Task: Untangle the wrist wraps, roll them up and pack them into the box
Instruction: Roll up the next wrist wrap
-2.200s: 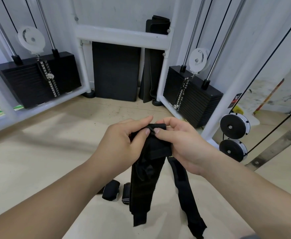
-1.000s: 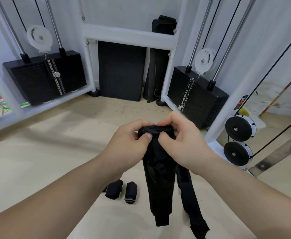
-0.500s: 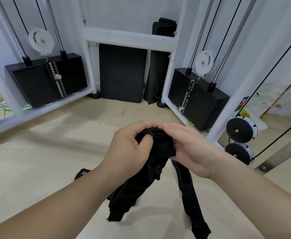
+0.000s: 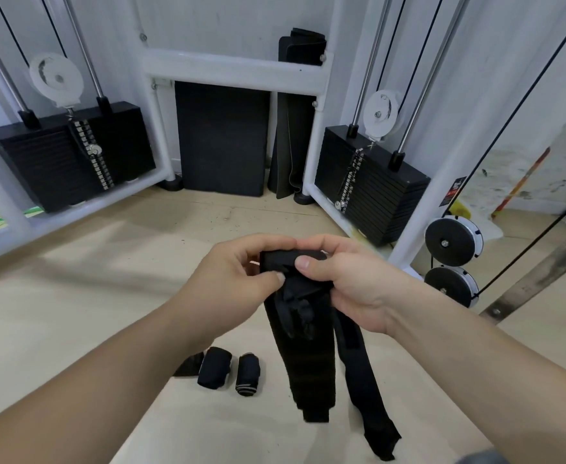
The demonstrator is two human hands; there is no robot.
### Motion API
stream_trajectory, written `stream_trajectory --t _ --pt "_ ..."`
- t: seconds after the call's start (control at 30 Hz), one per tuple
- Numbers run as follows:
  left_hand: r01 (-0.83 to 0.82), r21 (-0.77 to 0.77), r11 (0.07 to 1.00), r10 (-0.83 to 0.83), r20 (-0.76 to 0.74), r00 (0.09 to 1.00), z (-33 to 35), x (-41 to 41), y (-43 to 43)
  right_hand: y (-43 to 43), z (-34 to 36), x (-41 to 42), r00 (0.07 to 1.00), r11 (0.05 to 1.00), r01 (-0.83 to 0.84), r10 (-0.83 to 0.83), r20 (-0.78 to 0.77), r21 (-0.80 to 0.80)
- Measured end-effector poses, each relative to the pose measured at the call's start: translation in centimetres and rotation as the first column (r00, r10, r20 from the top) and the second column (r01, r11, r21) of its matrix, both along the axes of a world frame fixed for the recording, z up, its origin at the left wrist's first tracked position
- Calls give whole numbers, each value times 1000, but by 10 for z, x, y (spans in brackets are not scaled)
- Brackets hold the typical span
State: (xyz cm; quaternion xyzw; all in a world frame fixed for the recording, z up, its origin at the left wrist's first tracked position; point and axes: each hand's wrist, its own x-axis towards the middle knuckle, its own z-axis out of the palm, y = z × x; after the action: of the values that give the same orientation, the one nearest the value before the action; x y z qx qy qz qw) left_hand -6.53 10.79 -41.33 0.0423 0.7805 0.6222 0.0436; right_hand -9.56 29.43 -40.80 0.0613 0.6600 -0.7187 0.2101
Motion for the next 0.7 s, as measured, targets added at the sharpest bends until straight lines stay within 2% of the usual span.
stream_trajectory --t 0.07,0.13,0.27,0.4,0.6,0.7 --pt "11 121 993 -30 152 988 0 -1 0 1 1 0 999 999 20 -19 -42 37" --pt "-6 199 980 -41 231 972 -4 0 3 1 1 1 996 999 16 -12 -86 40" --pt "-11 83 997 -2 156 988 -14 3 7 -5 -1 3 990 999 -14 20 -140 42" --pt "-19 -21 1000 21 70 997 -12 3 7 -8 0 4 990 997 -38 46 -131 64" --pt "-8 -73 997 11 43 999 -10 2 3 -14 4 5 982 970 -121 148 -120 210" --pt "-1 -57 998 3 39 999 -11 1 0 -16 8 8 970 928 -155 208 -129 338"
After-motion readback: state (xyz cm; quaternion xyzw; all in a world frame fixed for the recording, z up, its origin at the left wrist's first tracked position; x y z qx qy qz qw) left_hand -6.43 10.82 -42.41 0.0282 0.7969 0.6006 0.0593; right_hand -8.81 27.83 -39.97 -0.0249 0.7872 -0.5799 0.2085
